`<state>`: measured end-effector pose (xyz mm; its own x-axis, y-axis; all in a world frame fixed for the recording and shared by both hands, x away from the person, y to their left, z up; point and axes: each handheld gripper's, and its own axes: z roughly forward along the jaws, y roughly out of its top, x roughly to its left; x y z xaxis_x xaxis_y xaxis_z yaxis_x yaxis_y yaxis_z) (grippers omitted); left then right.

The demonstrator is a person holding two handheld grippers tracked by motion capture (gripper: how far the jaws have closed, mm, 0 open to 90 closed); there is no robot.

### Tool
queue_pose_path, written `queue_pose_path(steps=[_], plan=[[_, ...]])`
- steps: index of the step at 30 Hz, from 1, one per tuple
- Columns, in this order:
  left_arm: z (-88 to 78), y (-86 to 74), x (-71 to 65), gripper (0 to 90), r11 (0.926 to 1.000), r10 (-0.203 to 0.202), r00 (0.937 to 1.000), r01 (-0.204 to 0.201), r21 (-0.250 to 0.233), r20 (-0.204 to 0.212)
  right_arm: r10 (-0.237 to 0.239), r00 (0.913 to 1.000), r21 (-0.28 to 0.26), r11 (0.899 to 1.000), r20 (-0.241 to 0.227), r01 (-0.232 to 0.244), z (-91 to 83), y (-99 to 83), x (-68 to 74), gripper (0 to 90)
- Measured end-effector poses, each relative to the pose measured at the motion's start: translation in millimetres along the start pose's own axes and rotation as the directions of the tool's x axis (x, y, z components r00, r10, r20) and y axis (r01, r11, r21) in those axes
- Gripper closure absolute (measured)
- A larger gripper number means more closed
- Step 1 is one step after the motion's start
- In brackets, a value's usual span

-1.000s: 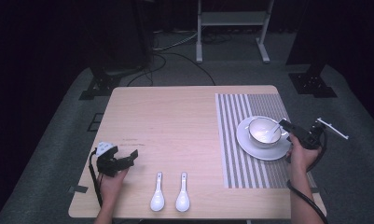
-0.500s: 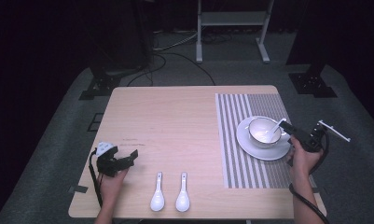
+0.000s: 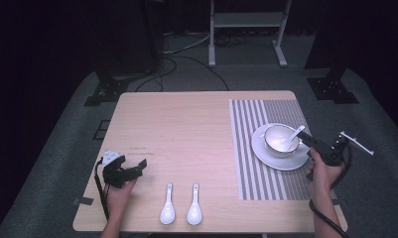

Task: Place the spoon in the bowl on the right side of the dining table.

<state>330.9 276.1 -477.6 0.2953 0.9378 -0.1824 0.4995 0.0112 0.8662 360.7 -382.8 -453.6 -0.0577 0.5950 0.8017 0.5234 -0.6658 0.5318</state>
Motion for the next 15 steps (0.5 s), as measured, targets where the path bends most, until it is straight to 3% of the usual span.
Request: queue_pose_path(steps=[9,15], plan=[[0.2,0.0,-0.2,4.7,1.0000,-0.002,1.0000,0.002,0.001,-0.004,-0.023,0.9995,0.007,1.000,-0.023,0.023,-2.3,-7.2,3.9,40.7],[0.3,0.0,-0.2,4.7,1.0000,0.000,1.0000,0.000,0.001,-0.004,-0.009,0.9996,0.010,1.000,-0.028,0.010,-6.0,-10.6,1.0,40.3]])
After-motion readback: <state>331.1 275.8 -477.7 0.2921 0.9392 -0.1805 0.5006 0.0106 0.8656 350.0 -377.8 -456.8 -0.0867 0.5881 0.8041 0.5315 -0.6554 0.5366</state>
